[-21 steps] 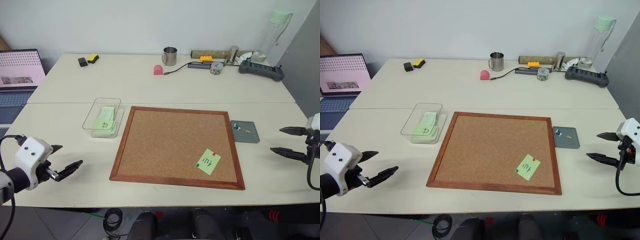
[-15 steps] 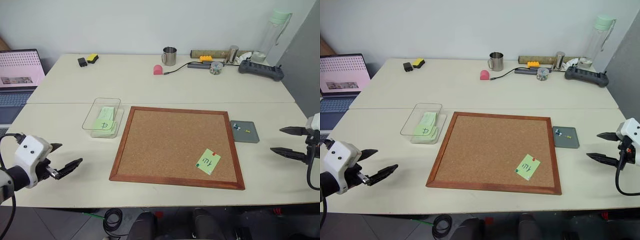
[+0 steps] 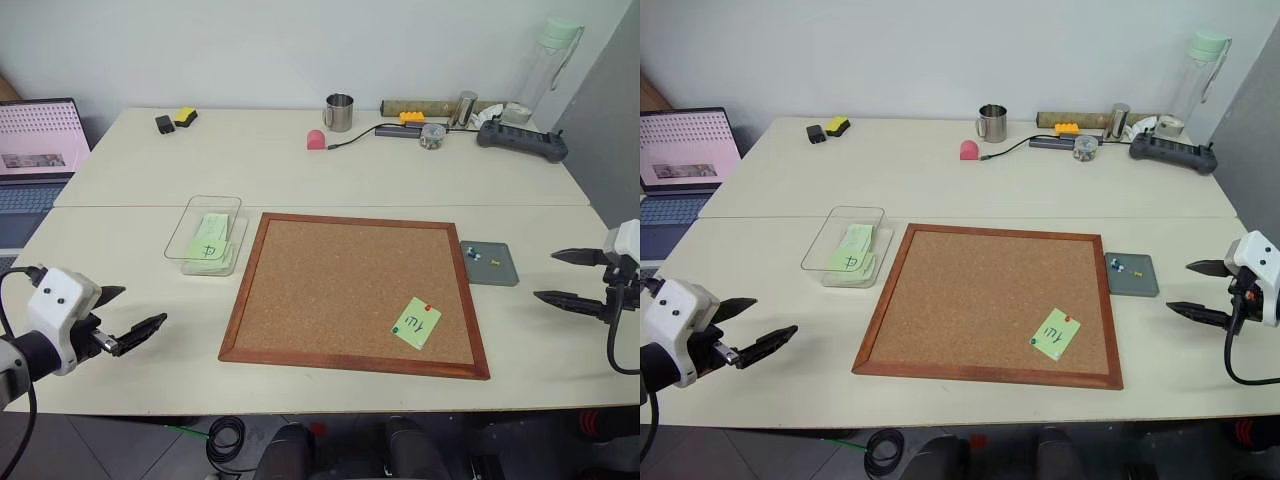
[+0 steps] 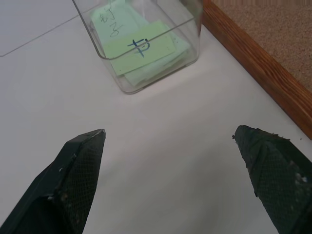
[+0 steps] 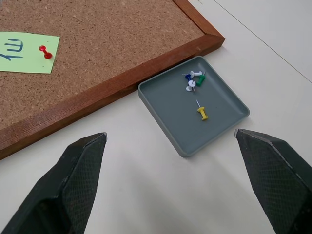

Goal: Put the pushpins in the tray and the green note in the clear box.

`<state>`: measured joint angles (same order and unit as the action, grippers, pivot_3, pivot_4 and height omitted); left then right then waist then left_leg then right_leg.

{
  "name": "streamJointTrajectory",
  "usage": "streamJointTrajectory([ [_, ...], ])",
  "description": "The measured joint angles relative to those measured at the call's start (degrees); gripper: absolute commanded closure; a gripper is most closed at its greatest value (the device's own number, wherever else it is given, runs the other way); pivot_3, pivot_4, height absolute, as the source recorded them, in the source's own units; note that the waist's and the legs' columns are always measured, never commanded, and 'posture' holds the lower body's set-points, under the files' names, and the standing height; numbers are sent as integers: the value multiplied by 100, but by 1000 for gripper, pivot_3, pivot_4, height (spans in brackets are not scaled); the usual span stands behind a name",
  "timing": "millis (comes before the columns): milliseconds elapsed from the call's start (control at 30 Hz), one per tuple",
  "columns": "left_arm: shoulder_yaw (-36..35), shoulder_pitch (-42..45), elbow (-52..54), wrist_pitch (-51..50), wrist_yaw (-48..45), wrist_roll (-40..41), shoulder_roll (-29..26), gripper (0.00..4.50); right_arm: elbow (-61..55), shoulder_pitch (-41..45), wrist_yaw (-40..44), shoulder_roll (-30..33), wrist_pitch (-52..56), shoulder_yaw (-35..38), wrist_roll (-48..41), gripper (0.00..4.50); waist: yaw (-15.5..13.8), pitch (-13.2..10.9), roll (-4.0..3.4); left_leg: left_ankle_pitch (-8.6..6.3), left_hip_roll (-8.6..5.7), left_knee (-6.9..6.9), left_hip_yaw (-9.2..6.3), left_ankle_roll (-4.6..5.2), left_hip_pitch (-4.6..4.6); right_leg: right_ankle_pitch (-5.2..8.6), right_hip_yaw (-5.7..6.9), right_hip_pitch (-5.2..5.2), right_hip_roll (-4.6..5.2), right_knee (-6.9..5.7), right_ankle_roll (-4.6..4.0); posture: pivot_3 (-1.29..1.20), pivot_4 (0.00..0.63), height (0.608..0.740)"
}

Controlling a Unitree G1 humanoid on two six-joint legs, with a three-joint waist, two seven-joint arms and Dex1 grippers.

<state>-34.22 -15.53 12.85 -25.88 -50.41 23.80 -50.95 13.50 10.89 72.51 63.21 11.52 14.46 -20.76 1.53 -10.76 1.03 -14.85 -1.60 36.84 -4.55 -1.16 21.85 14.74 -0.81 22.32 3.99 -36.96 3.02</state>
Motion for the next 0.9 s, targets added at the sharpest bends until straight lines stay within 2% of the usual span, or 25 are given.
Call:
streamJointTrajectory([
  [433,-5,55,43,-4,-141,188,15,0,-155,-72,0,-11,38,0,-15,79,-1,0,0,0,0,1,0,0,0,-1,0,0,-2,-1,1,0,150,740],
  [667,167,306,526,-67,-250,332,10,1192,-333,-124,-18,-91,155,2,-56,0,-3,0,0,0,0,7,0,0,0,-4,-2,-2,-3,-2,5,0,150,740],
  [900,1481,1081,1430,-363,-355,517,-50,2635,-1027,-421,-129,-213,483,54,-191,0,-20,0,0,0,-1,10,0,0,1,-6,-5,-4,-29,-4,8,0,150,740],
])
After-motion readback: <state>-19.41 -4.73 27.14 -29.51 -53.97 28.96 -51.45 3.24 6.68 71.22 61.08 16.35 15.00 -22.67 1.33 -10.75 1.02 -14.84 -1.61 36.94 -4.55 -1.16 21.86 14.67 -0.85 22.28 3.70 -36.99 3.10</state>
